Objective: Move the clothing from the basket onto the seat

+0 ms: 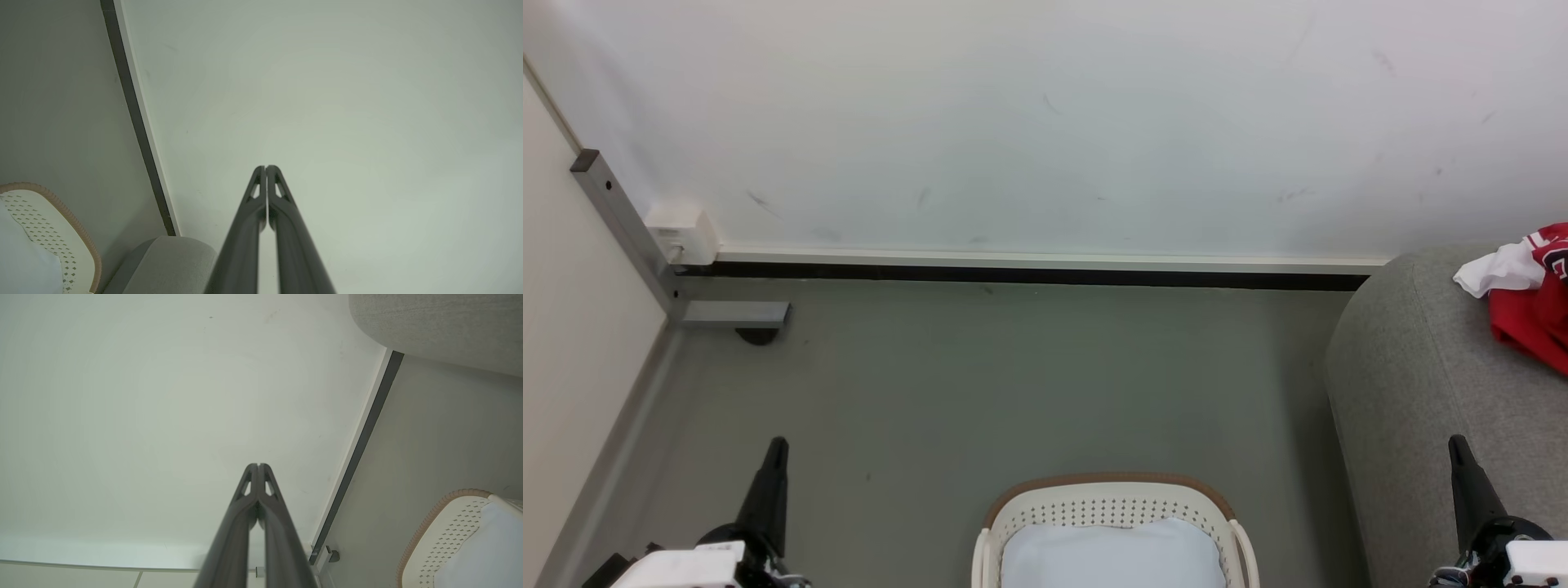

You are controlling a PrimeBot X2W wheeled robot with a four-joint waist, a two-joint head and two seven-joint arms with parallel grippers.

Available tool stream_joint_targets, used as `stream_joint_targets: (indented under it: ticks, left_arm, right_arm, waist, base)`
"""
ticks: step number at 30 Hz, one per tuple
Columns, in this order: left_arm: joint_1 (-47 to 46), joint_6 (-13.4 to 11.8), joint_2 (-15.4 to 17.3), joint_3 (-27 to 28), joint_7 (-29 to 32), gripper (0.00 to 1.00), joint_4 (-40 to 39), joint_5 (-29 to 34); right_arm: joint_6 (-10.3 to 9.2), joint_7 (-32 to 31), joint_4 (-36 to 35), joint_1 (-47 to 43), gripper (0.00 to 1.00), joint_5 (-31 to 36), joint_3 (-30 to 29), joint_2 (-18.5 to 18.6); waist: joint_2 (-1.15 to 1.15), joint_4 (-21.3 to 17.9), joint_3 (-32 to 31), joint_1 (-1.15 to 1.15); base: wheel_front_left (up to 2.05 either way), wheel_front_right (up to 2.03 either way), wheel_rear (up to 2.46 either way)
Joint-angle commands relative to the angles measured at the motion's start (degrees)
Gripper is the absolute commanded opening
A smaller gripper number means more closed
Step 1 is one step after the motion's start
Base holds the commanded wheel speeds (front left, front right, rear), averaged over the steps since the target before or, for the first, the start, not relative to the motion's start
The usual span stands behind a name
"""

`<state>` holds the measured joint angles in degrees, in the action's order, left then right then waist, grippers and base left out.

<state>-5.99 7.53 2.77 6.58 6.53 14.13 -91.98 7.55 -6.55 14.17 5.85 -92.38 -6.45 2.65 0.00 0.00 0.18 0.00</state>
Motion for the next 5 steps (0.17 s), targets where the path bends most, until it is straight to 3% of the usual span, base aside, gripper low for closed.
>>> stream_joint_targets:
  ticks: [1, 5]
  left_arm:
    - [-0.52, 0.07, 0.1, 0.11, 0.21, 0.0, -0.18, -0.79]
    - [-0.52, 0.07, 0.1, 0.11, 0.21, 0.0, -0.18, -0.79]
  right_arm:
    - [-0.12, -0.16, -0.33, 0.74, 0.0, -0.08, -0.2, 0.43]
    - [-0.12, -0.16, -0.33, 0.74, 0.0, -0.08, -0.2, 0.43]
  waist:
    - [0.0, 0.0, 0.0, 0.0]
    - [0.0, 0.0, 0.0, 0.0]
  base:
    - [0.0, 0.0, 0.0]
    - [0.0, 0.0, 0.0]
